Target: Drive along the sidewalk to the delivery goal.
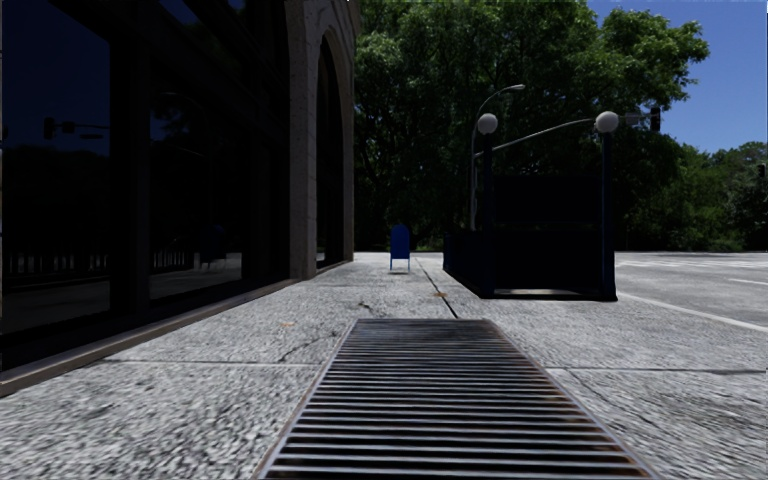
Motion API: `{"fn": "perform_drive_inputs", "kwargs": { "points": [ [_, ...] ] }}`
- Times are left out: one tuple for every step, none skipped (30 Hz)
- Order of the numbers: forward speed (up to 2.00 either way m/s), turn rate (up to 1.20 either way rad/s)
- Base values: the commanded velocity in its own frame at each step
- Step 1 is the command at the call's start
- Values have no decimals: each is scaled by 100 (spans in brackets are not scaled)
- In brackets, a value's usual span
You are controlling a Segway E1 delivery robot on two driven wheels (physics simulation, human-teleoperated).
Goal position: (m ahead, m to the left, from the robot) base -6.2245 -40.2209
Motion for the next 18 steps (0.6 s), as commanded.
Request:
{"fn": "perform_drive_inputs", "kwargs": {
  "points": [
    [200,0],
    [200,0],
    [200,0],
    [200,0],
    [200,0],
    [200,0],
    [200,0],
    [200,0],
    [200,0],
    [200,0],
    [200,0],
    [200,0],
    [200,0],
    [200,0],
    [200,0],
    [200,0],
    [200,0],
    [200,0]
  ]
}}
